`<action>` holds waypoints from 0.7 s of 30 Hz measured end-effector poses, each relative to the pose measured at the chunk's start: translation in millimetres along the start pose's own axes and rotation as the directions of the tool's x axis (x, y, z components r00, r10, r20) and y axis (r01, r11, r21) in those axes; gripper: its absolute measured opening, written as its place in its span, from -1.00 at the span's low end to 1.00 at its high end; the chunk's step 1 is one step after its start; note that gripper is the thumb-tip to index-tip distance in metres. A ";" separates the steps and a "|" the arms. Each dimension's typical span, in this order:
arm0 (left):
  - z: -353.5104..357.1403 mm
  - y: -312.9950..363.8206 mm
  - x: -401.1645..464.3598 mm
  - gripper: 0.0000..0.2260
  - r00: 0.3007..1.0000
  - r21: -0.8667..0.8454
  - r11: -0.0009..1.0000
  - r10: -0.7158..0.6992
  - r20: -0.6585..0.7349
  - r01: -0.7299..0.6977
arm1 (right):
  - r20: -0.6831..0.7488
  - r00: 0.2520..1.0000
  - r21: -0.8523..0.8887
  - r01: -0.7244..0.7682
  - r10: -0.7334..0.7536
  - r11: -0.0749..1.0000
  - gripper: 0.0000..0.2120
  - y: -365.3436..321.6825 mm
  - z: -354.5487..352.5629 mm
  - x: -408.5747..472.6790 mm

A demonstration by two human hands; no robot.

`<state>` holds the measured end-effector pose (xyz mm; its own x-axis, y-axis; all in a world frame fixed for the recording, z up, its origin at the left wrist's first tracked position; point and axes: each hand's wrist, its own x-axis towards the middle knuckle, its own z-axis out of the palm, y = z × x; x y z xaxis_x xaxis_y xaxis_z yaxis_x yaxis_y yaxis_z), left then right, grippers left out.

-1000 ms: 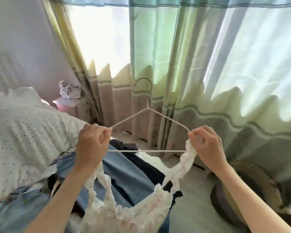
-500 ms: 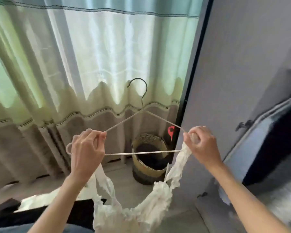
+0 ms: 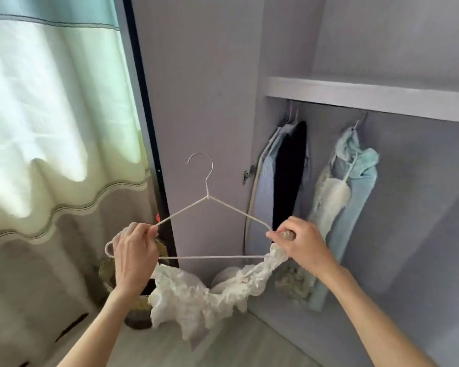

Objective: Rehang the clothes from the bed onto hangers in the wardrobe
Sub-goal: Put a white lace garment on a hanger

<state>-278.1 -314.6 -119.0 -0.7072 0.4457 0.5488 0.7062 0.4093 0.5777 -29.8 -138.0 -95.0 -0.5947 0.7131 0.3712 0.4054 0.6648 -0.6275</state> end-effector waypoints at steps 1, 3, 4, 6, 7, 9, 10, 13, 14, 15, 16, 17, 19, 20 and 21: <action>8.2 4.2 1.2 -0.85 0.999 -0.020 0.999 0.029 0.015 -0.028 | 0.010 0.999 -0.007 -0.043 0.043 0.999 -0.71 1.3 -6.8 -4.9; 21.6 16.7 4.4 -0.86 0.996 -0.054 0.995 0.089 0.032 -0.087 | 0.035 0.992 -0.019 -0.123 0.123 0.992 -0.67 4.4 -20.7 -13.3; 28.4 24.1 7.4 -0.86 0.992 -0.073 0.991 0.114 0.044 -0.111 | 0.044 0.987 -0.027 -0.150 0.151 0.988 -0.66 6.3 -27.6 -17.6; 43.1 36.8 15.7 -0.85 0.986 -0.131 0.982 0.148 0.079 -0.137 | 0.045 0.980 -0.012 -0.194 0.194 0.981 -0.64 6.9 -39.9 -24.0; 50.3 42.3 19.9 -0.85 0.982 -0.167 0.976 0.155 0.107 -0.136 | 0.065 0.975 0.015 -0.213 0.212 0.977 -0.64 4.5 -45.6 -26.3; 66.2 57.8 26.5 -0.84 0.970 -0.221 0.965 0.181 0.163 -0.143 | 0.143 0.957 0.062 -0.264 0.253 0.963 -0.69 1.6 -60.3 -33.3; 74.0 65.4 28.8 -0.83 0.960 -0.235 0.959 0.206 0.190 -0.160 | 0.186 0.943 0.083 -0.295 0.276 0.952 -0.71 1.9 -67.9 -37.9; 95.9 85.0 34.0 -0.78 0.905 -0.244 0.937 0.315 0.287 -0.249 | 0.214 0.911 0.176 -0.392 0.353 0.903 -0.73 8.4 -85.3 -56.1; 103.2 90.6 34.3 -0.76 0.882 -0.242 0.929 0.348 0.319 -0.280 | 0.199 0.900 0.210 -0.427 0.389 0.880 -0.74 13.5 -88.7 -63.9; 110.2 95.8 32.9 -0.75 0.860 -0.236 0.926 0.364 0.358 -0.294 | 0.179 0.887 0.240 -0.458 0.425 0.856 -0.75 17.6 -91.0 -72.5; 117.5 100.5 29.7 -0.74 0.835 -0.230 0.926 0.370 0.406 -0.299 | 0.160 0.875 0.258 -0.484 0.457 0.836 -0.76 22.1 -92.5 -81.5; 124.7 105.8 24.3 -0.74 0.804 -0.230 0.924 0.379 0.459 -0.304 | 0.141 0.865 0.265 -0.502 0.481 0.823 -0.76 25.6 -94.4 -89.8; 139.6 117.2 8.7 -0.74 0.718 -0.266 0.909 0.416 0.558 -0.320 | 0.103 0.852 0.272 -0.520 0.513 0.810 -0.73 32.6 -99.5 -104.3; 146.3 123.5 -0.2 -0.72 0.675 -0.292 0.901 0.434 0.597 -0.321 | 0.077 0.844 0.272 -0.529 0.530 0.804 -0.70 37.4 -102.7 -111.0; 151.9 130.4 -9.0 -0.69 0.637 -0.321 0.892 0.452 0.624 -0.319 | 0.041 0.830 0.271 -0.545 0.556 0.793 -0.69 42.6 -106.3 -117.0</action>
<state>-174.7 -144.3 -140.3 -0.1105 0.9660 0.2338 0.8448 -0.0326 0.5341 130.8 -169.5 -92.4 -0.2968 0.9525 -0.0690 0.4581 0.0785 -0.8854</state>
